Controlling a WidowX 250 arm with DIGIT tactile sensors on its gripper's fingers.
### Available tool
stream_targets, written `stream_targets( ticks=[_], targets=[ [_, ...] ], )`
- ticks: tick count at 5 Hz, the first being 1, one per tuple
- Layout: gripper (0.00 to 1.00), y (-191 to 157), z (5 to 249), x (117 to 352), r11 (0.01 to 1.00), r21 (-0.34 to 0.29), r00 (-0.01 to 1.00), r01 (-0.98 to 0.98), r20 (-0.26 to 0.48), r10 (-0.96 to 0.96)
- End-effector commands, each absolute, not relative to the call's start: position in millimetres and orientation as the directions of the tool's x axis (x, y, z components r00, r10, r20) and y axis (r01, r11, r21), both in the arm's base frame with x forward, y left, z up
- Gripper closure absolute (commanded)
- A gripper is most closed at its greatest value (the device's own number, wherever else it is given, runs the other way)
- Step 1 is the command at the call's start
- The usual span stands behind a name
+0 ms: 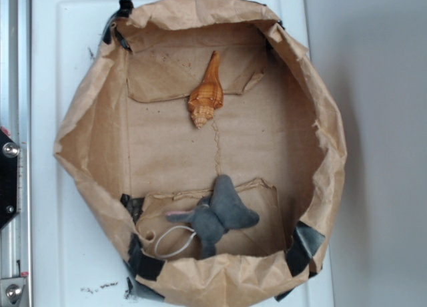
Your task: Grab the gray animal.
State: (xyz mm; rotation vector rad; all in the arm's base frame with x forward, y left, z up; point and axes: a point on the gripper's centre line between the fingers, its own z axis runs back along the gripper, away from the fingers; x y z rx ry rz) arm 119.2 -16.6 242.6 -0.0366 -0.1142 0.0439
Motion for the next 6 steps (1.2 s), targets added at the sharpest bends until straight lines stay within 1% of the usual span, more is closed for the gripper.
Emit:
stream_targets(
  ticks=[1, 2, 3, 4, 5, 6],
  targets=[
    [0.0, -16.6, 242.6, 119.2, 0.998, -0.039, 0.993, -0.042, 0.113, 0.046],
    [0.0, -16.6, 242.6, 119.2, 0.998, -0.039, 0.993, -0.042, 0.113, 0.046],
    [0.0, -24.2, 233.3, 130.0, 0.993, -0.104, 0.987, -0.054, 0.144, 0.069],
    [0.0, -42.1, 233.7, 179.9, 0.977, -0.146, 0.971, -0.153, 0.162, 0.176],
    [0.0, -35.5, 228.6, 228.0, 0.947, -0.175, 0.938, -0.269, 0.174, 0.298],
    [0.0, -21.1, 224.7, 253.1, 0.909, -0.219, 0.894, -0.355, 0.205, 0.399]
  ],
)
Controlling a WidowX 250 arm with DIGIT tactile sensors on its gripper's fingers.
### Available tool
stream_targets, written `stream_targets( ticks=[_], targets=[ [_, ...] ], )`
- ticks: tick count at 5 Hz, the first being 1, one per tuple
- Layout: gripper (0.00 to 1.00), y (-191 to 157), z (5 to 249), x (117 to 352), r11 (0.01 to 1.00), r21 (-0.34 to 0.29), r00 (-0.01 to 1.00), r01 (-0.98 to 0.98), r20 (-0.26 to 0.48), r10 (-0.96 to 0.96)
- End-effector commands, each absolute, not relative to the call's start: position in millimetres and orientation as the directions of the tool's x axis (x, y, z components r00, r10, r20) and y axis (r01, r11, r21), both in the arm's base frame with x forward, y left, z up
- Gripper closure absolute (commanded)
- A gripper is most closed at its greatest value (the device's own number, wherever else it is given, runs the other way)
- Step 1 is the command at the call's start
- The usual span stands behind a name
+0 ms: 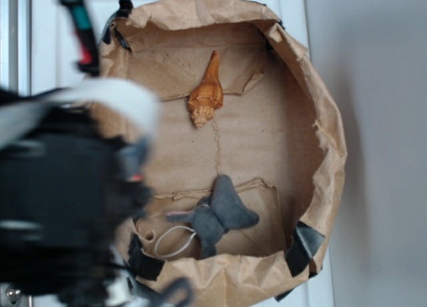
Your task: Grab the gray animal.
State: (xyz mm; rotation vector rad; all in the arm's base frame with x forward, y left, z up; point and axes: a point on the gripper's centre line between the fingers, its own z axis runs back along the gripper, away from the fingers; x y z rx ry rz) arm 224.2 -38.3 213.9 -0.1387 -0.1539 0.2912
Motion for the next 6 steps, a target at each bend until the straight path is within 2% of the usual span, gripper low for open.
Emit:
stream_targets(
  ticks=[1, 2, 3, 4, 5, 6],
  targets=[
    [0.0, 6.5, 209.6, 245.9, 0.797, -0.373, 0.727, -0.475, 0.344, 0.594],
    [0.0, 18.4, 187.9, 250.9, 0.783, -0.389, 0.706, -0.484, 0.355, 0.613],
    [0.0, 24.5, 173.7, 273.0, 0.768, -0.37, 0.701, -0.522, 0.327, 0.634],
    [0.0, 16.4, 165.6, 296.8, 0.779, -0.339, 0.723, -0.528, 0.302, 0.621],
    [0.0, 3.6, 149.7, 306.3, 0.797, -0.305, 0.748, -0.521, 0.287, 0.599],
    [0.0, 3.6, 149.7, 306.3, 0.797, -0.305, 0.748, -0.521, 0.287, 0.599]
  ],
)
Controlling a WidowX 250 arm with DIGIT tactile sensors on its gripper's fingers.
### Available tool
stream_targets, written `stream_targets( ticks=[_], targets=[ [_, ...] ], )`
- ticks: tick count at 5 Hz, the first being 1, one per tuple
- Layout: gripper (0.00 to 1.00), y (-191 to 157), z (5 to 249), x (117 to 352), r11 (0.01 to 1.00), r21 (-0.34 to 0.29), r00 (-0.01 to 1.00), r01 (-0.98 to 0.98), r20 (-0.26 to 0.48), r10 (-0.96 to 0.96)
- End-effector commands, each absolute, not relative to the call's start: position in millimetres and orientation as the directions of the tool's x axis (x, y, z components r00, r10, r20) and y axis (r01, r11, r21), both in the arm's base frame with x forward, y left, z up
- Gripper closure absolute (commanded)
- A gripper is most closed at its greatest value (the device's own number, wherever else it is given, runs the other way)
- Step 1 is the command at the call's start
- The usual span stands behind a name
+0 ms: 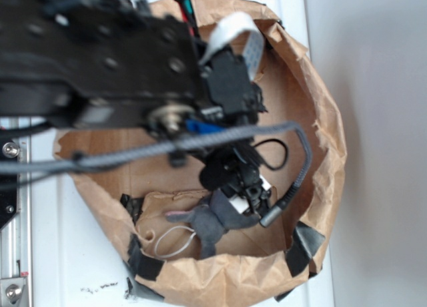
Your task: Grab the gray animal.
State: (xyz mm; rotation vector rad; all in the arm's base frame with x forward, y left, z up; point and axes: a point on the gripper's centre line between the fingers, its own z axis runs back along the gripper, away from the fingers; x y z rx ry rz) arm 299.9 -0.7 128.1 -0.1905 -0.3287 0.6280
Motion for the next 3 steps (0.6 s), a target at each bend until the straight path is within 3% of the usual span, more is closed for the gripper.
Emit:
stream_targets(
  ticks=[1, 2, 3],
  targets=[
    [0.0, 3.6, 149.7, 306.3, 0.797, -0.305, 0.748, -0.521, 0.287, 0.599],
    [0.0, 3.6, 149.7, 306.3, 0.797, -0.305, 0.748, -0.521, 0.287, 0.599],
    [0.0, 3.5, 149.7, 272.2, 0.867, -0.287, 0.828, -0.406, 0.285, 0.482]
  ],
)
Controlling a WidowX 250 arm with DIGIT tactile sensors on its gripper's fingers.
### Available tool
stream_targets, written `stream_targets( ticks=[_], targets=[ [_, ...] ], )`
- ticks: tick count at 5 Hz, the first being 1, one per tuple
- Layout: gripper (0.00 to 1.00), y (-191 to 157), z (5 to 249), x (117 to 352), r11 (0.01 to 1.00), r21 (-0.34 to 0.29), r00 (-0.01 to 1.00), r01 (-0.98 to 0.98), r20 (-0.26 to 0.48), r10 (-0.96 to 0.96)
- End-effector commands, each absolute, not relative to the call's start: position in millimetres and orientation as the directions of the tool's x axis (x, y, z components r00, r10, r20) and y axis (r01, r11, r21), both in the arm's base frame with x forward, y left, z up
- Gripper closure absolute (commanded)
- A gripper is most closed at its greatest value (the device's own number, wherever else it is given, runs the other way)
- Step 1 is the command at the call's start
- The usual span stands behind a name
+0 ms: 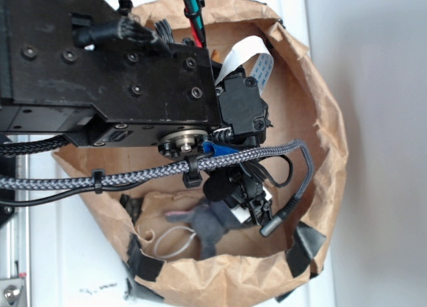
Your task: Grab the gray animal.
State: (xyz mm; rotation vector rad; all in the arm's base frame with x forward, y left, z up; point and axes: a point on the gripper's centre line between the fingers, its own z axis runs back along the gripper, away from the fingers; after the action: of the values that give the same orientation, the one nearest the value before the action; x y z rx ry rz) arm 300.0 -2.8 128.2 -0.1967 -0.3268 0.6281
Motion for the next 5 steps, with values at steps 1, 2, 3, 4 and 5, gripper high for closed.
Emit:
stream_targets(
  ticks=[1, 2, 3, 4, 5],
  targets=[
    [0.0, -6.2, 139.4, 268.2, 0.9, -0.253, 0.861, -0.356, 0.286, 0.421],
    [0.0, -22.7, 134.4, 270.0, 0.922, -0.208, 0.874, -0.328, 0.305, 0.379],
    [0.0, -33.6, 123.9, 280.1, 0.92, -0.186, 0.866, -0.344, 0.316, 0.388],
    [0.0, -45.4, 113.2, 290.6, 0.927, -0.195, 0.882, -0.32, 0.296, 0.367],
    [0.0, -46.1, 101.6, 300.1, 0.914, -0.198, 0.878, -0.353, 0.268, 0.397]
  ],
)
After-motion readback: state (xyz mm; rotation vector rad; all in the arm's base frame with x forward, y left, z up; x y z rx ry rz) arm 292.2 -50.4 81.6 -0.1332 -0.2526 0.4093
